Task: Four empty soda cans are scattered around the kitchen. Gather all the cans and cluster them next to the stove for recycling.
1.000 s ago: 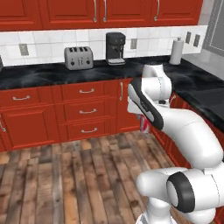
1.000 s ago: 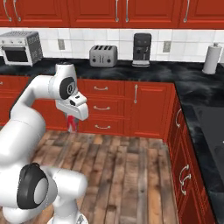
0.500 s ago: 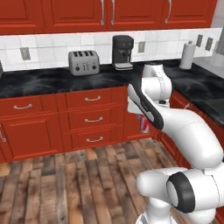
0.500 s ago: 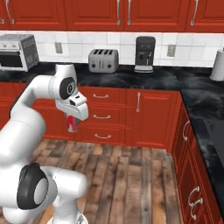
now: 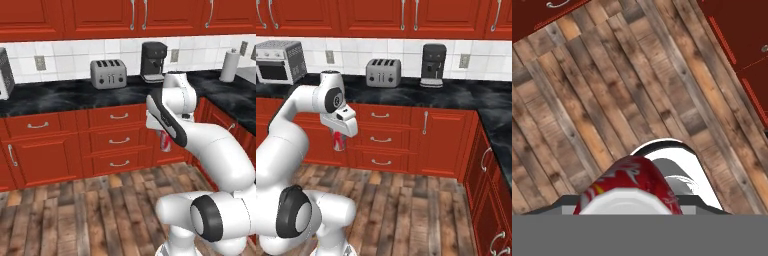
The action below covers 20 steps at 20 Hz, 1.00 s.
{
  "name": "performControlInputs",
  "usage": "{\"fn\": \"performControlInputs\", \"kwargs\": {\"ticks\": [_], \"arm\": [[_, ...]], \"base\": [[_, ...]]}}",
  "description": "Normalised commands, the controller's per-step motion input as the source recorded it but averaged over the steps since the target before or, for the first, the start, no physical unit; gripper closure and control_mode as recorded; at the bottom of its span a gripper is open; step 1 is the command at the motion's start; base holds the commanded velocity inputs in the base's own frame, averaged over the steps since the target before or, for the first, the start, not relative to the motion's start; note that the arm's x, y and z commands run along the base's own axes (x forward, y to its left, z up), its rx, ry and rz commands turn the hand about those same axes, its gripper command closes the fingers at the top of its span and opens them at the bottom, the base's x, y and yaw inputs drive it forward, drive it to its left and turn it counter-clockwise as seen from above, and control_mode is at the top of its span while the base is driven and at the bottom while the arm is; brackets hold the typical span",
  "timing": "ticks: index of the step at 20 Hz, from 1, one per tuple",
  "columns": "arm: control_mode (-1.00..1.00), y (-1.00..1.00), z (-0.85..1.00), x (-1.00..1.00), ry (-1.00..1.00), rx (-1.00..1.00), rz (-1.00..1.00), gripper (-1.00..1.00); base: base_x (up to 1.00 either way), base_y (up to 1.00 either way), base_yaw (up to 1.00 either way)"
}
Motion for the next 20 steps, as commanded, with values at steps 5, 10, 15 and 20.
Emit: {"fn": "performControlInputs", "kwargs": {"ticks": [5, 10, 15, 20], "arm": [[1.0, 0.0, 0.0, 0.0, 0.0, 0.0, 0.0, 1.0], [1.0, 0.0, 0.0, 0.0, 0.0, 0.0, 0.0, 1.0], [1.0, 0.0, 0.0, 0.0, 0.0, 0.0, 0.0, 1.0], [1.0, 0.0, 0.0, 0.0, 0.0, 0.0, 0.0, 1.0]], "base": [[0.35, 0.53, 0.03], [0.31, 0.59, 0.0], [0.29, 0.64, 0.01], [0.29, 0.61, 0.02]]}}
